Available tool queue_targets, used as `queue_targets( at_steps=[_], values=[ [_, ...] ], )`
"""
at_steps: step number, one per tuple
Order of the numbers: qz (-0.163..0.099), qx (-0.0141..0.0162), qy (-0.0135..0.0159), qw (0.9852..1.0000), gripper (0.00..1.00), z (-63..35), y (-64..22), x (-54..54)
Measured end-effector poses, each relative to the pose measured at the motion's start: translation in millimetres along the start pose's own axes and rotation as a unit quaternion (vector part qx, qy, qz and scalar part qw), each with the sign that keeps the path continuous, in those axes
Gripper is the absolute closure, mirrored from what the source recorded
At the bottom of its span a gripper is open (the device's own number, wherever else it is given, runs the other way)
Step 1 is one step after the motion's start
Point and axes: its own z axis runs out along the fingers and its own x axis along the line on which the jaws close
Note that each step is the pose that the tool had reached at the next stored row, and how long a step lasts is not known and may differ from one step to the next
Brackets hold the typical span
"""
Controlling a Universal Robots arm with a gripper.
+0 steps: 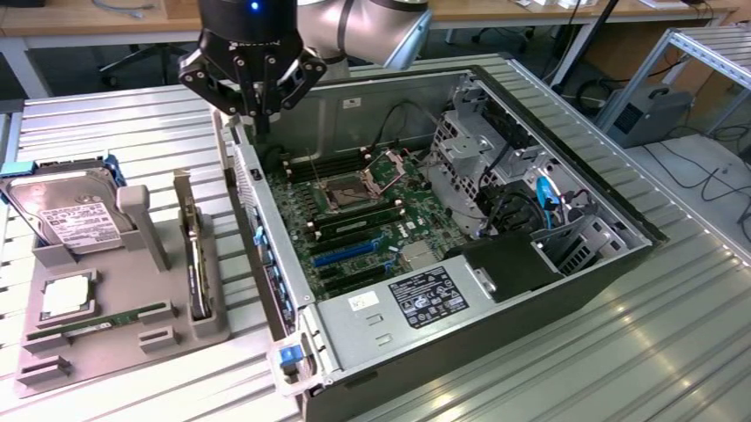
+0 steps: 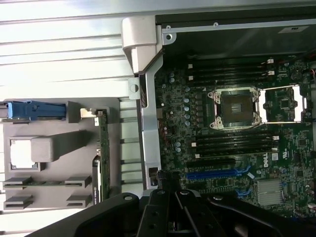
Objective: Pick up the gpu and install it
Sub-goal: 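Reach for the gpu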
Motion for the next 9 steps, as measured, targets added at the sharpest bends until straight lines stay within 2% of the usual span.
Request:
queue_targets(
  at_steps=[9],
  values=[
    [0.000,0.0000,0.0000,1.0000,0.89,-0.1,-0.3,4.3]
  ],
)
